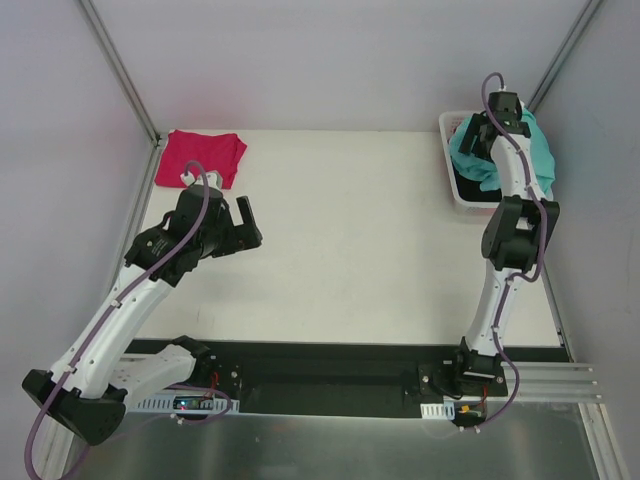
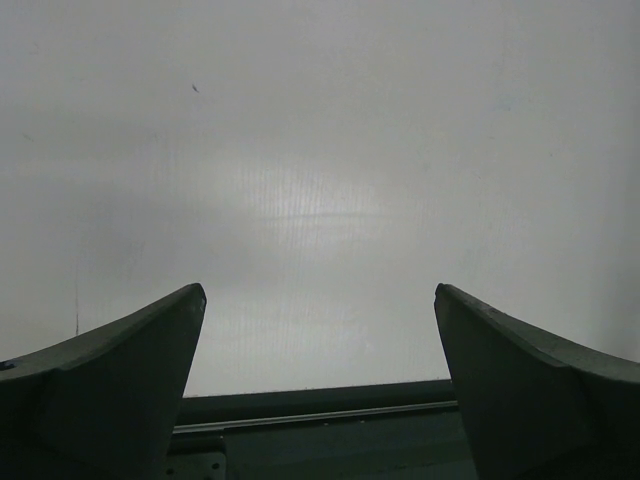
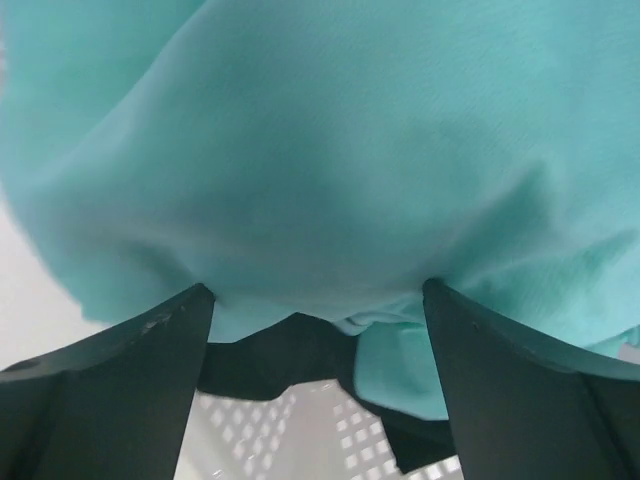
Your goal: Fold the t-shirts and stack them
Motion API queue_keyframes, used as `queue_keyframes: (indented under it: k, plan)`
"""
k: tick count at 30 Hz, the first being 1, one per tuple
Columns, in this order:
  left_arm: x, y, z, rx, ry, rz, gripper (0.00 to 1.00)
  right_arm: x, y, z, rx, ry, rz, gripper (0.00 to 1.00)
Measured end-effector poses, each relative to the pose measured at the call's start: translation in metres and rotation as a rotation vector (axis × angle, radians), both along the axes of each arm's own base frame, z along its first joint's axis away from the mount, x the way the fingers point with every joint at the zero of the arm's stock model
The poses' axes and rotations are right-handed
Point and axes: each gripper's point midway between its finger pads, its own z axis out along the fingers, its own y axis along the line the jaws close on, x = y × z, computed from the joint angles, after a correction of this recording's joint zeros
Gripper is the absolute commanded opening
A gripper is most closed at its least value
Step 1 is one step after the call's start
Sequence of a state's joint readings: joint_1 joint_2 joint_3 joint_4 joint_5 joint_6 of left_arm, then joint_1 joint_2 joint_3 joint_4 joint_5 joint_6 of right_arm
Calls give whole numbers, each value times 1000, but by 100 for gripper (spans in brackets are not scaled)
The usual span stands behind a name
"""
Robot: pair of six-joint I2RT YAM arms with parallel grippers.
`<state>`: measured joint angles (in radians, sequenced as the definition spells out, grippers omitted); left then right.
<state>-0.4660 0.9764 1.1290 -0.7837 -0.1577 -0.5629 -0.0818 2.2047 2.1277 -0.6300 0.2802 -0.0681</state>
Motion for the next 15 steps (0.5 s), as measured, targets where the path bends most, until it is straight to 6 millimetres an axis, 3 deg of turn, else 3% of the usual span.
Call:
queue_keyframes:
  k: [1, 4, 5, 8, 15]
  plan:
    - [-1, -1, 0, -8, 0, -6, 99, 0, -8, -5, 9, 4, -13, 81]
    - [-5, -3, 0, -25, 2, -19, 99, 4, -31, -7, 30, -13, -48, 49]
    - [-7, -4, 0, -31, 2, -23, 99, 5, -37, -5, 35, -25, -61, 29]
    - [-8, -6, 0, -42, 6, -31, 99, 6, -54, 3, 33, -54, -96, 1]
    - [-9, -11, -8, -61, 30, -37, 99, 11, -55, 10, 25, -84, -103, 1]
